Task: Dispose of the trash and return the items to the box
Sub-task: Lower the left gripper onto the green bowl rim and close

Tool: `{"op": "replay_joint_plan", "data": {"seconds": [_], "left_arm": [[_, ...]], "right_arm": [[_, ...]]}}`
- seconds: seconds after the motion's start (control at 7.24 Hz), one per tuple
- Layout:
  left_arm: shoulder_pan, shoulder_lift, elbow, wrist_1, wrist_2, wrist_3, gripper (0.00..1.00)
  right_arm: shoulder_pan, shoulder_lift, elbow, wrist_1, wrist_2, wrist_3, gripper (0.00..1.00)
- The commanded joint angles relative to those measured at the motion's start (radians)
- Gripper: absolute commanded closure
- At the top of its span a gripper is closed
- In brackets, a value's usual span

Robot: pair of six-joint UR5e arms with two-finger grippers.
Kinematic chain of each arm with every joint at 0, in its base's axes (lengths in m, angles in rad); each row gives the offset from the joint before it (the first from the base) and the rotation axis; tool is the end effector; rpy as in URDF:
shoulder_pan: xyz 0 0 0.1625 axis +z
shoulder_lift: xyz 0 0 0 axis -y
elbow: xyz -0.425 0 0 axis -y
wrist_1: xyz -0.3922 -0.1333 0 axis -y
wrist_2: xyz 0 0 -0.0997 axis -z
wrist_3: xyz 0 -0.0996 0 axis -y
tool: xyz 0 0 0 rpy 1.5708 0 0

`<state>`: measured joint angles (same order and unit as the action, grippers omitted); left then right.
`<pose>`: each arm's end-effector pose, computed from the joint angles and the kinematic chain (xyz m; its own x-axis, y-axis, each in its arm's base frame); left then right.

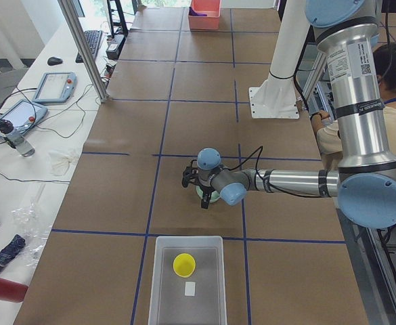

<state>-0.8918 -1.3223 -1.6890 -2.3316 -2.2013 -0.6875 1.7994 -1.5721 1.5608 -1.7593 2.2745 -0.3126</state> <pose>0.2009 -0.3677 0.6316 0.6390 0.2022 -0.7422 -0.1316 0.9793 0.1534 0.1745 -0.4463 0.6861 0.7472 -0.0101 0.6645 0.0081 0.9999 0.0062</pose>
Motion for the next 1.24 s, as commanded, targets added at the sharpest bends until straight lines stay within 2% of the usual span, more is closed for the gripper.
{"op": "replay_joint_plan", "data": {"seconds": [0.0, 0.14, 0.55, 0.69, 0.83, 0.97, 1.1], "left_arm": [[0.001, 0.0, 0.0, 0.001, 0.0, -0.004, 0.83], [0.001, 0.0, 0.002, 0.001, 0.0, -0.004, 1.0], [-0.01, 0.006, -0.014, 0.001, 0.0, -0.007, 1.0], [-0.015, 0.009, -0.04, 0.001, -0.005, -0.007, 1.0], [-0.022, 0.043, -0.11, 0.003, -0.014, -0.003, 1.0], [-0.05, 0.084, -0.182, 0.009, -0.05, 0.0, 1.0], [-0.135, 0.089, -0.214, 0.006, -0.174, 0.003, 1.0]], "right_arm": [[0.0, 0.0, -0.001, 0.0, 0.0, 0.001, 0.0], [-0.002, 0.0, -0.001, 0.0, 0.002, 0.001, 0.0], [-0.003, -0.002, -0.002, -0.002, 0.002, 0.003, 0.0], [-0.003, -0.002, -0.001, 0.0, 0.003, 0.003, 0.0], [-0.003, 0.0, 0.004, 0.0, 0.007, 0.004, 0.0], [-0.005, 0.003, 0.008, 0.0, 0.025, 0.006, 0.0], [-0.008, 0.004, 0.011, 0.0, 0.051, 0.006, 0.0]]}}
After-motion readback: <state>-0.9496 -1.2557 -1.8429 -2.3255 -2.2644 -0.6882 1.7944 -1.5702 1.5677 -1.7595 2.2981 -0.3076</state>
